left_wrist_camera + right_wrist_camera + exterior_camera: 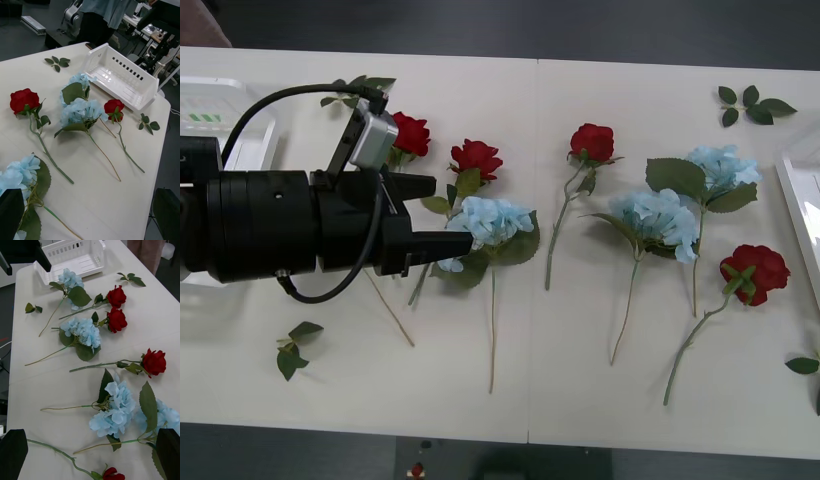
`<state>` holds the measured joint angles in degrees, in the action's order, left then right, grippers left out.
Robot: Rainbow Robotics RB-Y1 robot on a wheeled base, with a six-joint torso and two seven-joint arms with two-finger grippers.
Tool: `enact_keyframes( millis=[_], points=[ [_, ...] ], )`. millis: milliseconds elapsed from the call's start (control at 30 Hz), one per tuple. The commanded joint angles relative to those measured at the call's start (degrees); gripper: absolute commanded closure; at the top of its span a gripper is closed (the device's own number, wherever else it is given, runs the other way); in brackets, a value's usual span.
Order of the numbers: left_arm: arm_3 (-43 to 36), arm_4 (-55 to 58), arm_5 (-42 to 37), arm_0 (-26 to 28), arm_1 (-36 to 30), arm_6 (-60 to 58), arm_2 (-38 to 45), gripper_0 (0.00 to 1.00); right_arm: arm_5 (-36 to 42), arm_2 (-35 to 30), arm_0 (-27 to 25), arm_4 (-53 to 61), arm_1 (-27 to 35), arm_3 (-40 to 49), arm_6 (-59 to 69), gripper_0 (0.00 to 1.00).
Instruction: Put the red flowers into the right box and the blue flowers into the left box
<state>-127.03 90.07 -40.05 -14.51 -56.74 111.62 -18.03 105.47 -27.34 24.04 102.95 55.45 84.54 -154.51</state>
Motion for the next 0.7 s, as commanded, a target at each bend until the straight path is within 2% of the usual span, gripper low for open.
enact_keyframes(
  millis=[33, 167, 200, 333, 467, 700],
  points=[
    [-1.5, 1.8, 0.9, 0.7, 2.2, 1.6, 1.2, 0.0, 0.0, -0.3, 0.8, 0.6, 1.3, 1.0, -0.5, 0.0],
    [-1.1, 5.6, -2.8, 0.9, 2.2, -1.5, 6.1, 0.0, 0.0, -0.3, 0.8, 0.6, 1.3, 1.0, -0.5, 0.0],
    [-1.1, 6.0, -5.3, 0.6, 2.0, -3.8, 8.0, 0.0, 0.4, 1.7, -0.9, 0.3, 0.5, 1.1, -0.5, 0.0],
    [-1.6, 5.5, -13.1, -0.1, 1.4, -13.4, 13.9, 0.0, -0.8, 3.5, -0.6, 0.6, 1.8, 1.9, -0.5, 0.0],
    [-2.5, 3.5, -16.0, -0.1, 0.5, -22.2, 16.0, 0.0, -2.4, 4.8, -0.6, 1.1, 3.4, 2.8, 1.1, 0.0],
    [-6.1, -6.1, -22.1, 0.0, -4.2, -42.4, 16.5, 0.0, -3.3, 5.0, -0.6, -0.4, 3.6, 5.5, 13.4, 0.0]
  ],
)
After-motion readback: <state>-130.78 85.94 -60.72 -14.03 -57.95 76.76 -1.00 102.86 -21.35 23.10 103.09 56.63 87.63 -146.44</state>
